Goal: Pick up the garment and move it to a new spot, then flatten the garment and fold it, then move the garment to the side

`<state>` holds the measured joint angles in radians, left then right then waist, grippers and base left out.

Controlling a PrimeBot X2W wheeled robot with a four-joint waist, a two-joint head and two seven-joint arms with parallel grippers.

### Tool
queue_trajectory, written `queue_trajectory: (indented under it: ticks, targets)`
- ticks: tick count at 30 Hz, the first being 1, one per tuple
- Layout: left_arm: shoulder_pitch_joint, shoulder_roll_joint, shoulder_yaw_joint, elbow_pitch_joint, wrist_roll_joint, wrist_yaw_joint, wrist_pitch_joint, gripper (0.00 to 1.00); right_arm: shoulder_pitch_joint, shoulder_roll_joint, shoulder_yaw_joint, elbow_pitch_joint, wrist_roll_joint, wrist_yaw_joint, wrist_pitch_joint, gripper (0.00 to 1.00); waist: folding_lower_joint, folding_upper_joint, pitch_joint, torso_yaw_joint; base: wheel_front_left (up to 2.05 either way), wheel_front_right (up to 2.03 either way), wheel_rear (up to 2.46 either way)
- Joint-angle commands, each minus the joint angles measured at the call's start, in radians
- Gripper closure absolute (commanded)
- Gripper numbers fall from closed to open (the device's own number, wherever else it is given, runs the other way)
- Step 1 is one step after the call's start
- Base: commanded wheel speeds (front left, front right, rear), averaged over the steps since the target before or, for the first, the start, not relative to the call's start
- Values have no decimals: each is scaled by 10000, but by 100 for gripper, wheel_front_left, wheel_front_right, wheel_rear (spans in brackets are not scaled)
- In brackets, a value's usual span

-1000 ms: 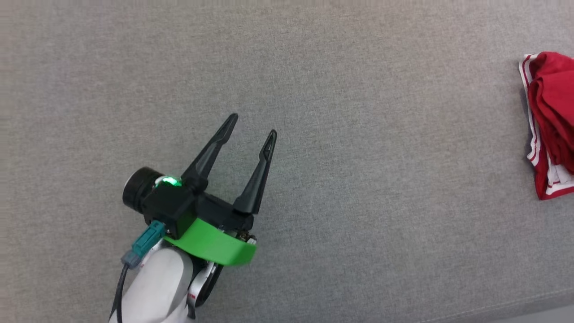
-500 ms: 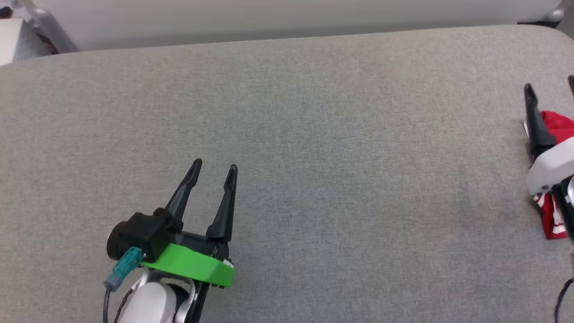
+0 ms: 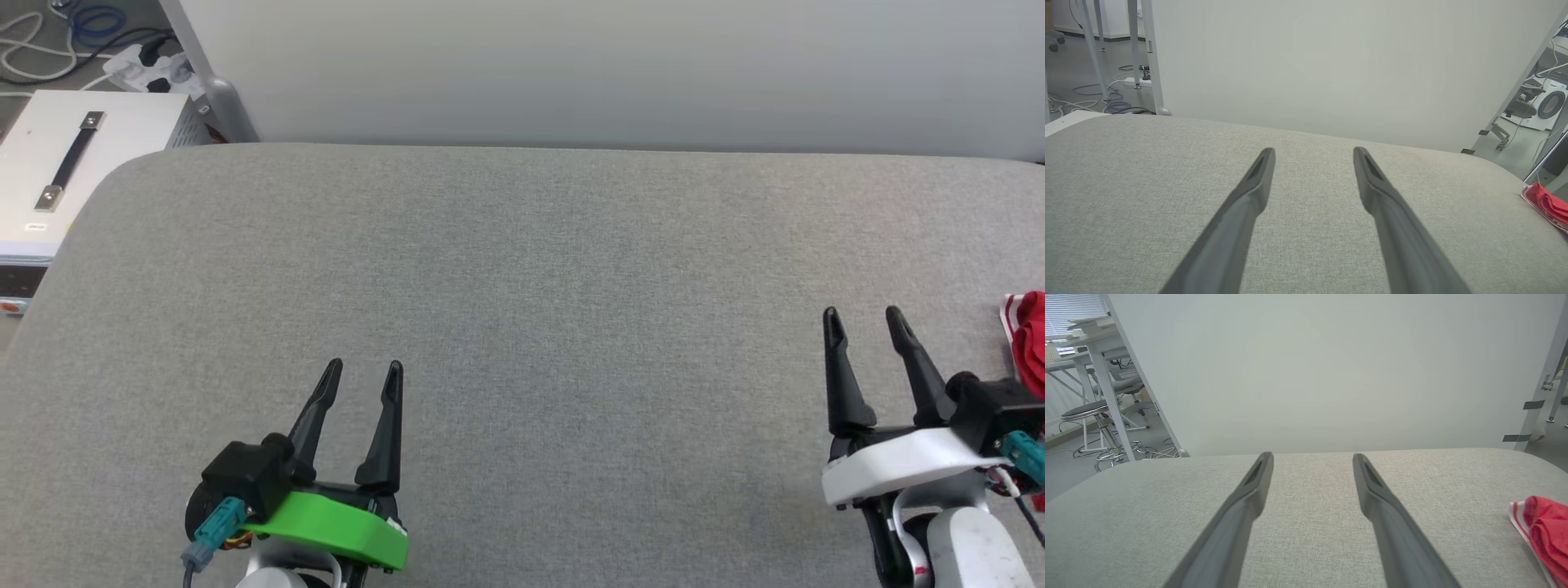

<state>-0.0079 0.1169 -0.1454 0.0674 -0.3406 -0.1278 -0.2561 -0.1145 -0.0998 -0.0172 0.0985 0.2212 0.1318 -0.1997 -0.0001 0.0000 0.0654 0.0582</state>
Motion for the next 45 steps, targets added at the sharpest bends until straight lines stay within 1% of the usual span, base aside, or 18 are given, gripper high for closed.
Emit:
queue_trajectory:
  ticks: [1, 6, 12, 25, 35, 45]
  targets:
    - [144, -88, 60, 35, 105, -29, -57, 0, 200, 99, 58, 52, 43, -11, -174, 0, 1, 0, -145, 153, 0, 0, 0]
    - [226, -87, 75, 67, 218, -29, -57, 0, 536, 337, 212, 242, -145, -11, -477, 0, 1, 0, -179, 167, 0, 0, 0]
    - [273, -150, 121, 78, 244, -29, -57, 0, 727, 460, 352, 449, -201, -11, -592, 0, 1, 0, -210, 149, 0, 0, 0]
    - [341, -190, -6, 53, 475, -29, -57, 0, 760, 493, 224, 490, -318, -11, -618, 0, 1, 0, -350, 85, 0, 0, 0]
    - [410, -292, 193, -105, 725, -29, -57, 0, 789, 495, 179, 433, -267, -11, -620, 0, 1, 0, -377, 39, 0, 0, 0]
    - [384, -288, 166, -76, 669, -29, -57, 0, 734, 495, 156, 441, -181, -11, -620, 0, 1, 0, -284, 8, 0, 0, 0]
